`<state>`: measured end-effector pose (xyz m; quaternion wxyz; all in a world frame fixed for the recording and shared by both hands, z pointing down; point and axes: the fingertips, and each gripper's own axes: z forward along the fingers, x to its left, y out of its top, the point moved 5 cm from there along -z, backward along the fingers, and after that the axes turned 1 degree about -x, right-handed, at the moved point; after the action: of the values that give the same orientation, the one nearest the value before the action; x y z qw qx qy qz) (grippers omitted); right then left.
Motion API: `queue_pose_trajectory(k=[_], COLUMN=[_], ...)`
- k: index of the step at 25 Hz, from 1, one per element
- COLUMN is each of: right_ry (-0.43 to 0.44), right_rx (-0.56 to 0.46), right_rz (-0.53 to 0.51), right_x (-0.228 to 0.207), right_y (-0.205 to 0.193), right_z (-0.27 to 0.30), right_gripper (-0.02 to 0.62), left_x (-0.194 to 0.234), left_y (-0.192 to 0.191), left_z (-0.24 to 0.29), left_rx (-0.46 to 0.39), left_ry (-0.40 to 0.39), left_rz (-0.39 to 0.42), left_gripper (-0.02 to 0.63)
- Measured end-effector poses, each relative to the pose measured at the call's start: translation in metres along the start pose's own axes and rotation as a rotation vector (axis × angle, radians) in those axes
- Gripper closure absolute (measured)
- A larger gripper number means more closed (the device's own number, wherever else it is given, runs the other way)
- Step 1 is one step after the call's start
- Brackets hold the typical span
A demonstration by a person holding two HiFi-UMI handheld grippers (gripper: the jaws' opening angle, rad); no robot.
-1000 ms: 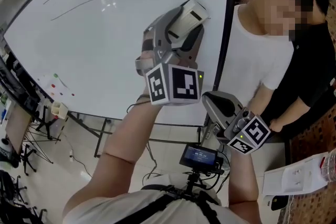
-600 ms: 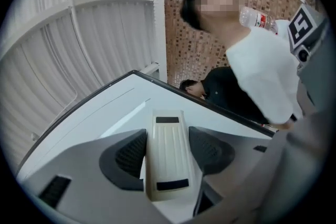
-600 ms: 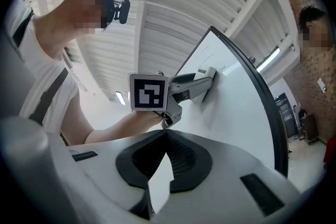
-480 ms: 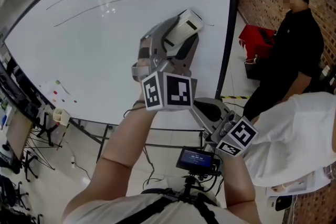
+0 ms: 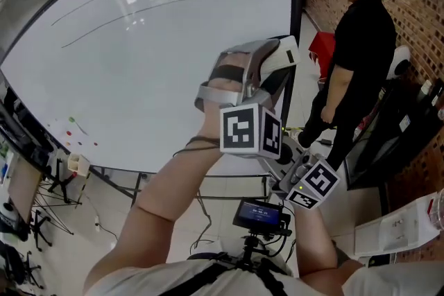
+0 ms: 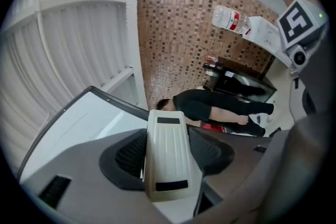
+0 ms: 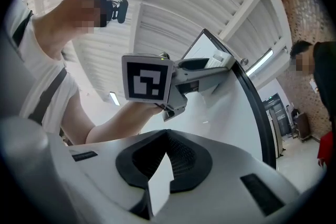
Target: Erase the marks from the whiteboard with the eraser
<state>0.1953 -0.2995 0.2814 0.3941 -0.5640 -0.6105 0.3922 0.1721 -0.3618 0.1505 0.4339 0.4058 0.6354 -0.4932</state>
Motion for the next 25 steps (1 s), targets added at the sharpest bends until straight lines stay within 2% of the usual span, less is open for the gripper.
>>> queue_pose_trajectory(k=[3,6,10,15,17,19,23,25], right_ry=[0.002,0.006,0.006,-0.009,-0.018,-0.028,-0.017,-0.002], right_rx=[0.002,0.002,-0.002,-0.003,-0.005,-0.008,-0.008,-0.003], right_rz=[0.004,0.007,0.007,0.006,0.009,0.021,0.05,0.056], right_x=[-0.001,-0.002,-0.004,-0.008,-0.012,-0.016,-0.021,-0.021], right_y=[0.0,-0.001,-0.001,0.001,0.002,0.001,-0.003,-0.005], right_z=[-0.001,-0.002,-0.002,-0.011,-0.017,-0.023,-0.023,-0.02], right_gripper=[0.58,0.58,0.58,0.58,0.58,0.58,0.58,0.58], left_x=[-0.034,-0.036,0.004,0.067,0.077,0.069,0.024,0.016], left_y=[-0.005,-0.006,-0.003,-0.005,-0.007,-0.005,0.002,0.0], left_z=[0.001,-0.001,-0.003,-0.011,-0.013,-0.012,-0.002,-0.002], left_rx=[0.005,-0.013,-0.012,-0.013,-0.024,-0.038,-0.056,-0.072], left_ry=[-0.138,-0.145,-0.003,0.252,0.286,0.26,0.121,0.086], left_rz=[0.032,0.01,-0.013,-0.041,-0.085,-0.08,0.033,0.009], left_gripper=[0.325,0.324,0.325,0.324,0.322,0.325,0.325,0.325])
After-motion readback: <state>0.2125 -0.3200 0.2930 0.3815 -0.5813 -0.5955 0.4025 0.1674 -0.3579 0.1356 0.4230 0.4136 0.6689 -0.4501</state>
